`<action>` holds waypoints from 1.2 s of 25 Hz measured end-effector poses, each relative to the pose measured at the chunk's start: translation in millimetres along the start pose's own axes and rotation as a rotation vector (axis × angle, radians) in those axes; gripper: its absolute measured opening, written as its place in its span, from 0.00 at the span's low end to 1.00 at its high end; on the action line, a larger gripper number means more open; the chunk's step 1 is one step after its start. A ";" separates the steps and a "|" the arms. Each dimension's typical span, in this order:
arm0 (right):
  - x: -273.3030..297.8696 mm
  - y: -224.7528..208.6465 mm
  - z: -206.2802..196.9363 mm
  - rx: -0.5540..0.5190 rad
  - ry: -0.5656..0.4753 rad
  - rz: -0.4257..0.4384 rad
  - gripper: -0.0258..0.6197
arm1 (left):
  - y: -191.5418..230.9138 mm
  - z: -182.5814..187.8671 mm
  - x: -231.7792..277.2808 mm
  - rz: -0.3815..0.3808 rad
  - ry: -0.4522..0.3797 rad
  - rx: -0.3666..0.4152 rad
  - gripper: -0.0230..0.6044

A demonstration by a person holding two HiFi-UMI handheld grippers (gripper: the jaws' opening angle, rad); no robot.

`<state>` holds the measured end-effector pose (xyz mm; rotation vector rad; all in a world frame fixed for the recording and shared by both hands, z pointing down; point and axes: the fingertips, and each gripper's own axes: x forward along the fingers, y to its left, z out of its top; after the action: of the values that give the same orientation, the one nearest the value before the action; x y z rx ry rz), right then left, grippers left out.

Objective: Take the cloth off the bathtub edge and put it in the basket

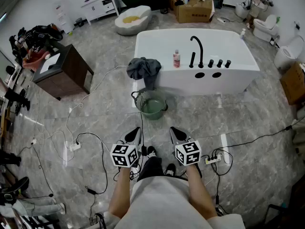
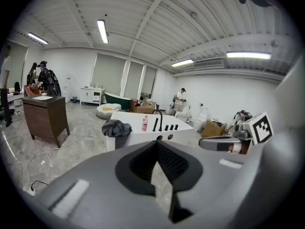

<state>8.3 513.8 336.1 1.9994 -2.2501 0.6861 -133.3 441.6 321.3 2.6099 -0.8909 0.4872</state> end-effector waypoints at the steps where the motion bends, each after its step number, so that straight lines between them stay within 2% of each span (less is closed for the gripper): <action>1: 1.0 -3.5 0.3 0.018 -0.004 0.002 0.04 | 1.1 0.6 2.7 0.000 0.001 0.002 0.12; 5: 2.6 -10.8 3.9 0.115 -0.028 0.054 0.04 | 8.9 5.1 13.0 0.003 0.002 0.002 0.12; 7: 2.8 -15.5 3.2 0.118 -0.022 0.062 0.04 | 13.7 7.1 18.8 0.005 -0.004 -0.013 0.12; 13: 22.4 -43.3 -8.5 0.113 0.025 0.015 0.04 | 31.6 3.8 50.6 0.007 0.013 -0.055 0.12; 17: 46.9 -62.7 0.6 0.124 0.031 -0.010 0.04 | 47.9 12.0 78.2 -0.006 0.031 -0.065 0.12; 30: 192.7 -106.8 43.1 0.191 0.079 -0.041 0.04 | 167.5 72.9 179.8 0.007 0.060 -0.124 0.12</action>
<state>90.1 312.2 391.2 2.0517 -2.1661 0.9914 -90.4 193.1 366.8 2.4678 -0.8825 0.4926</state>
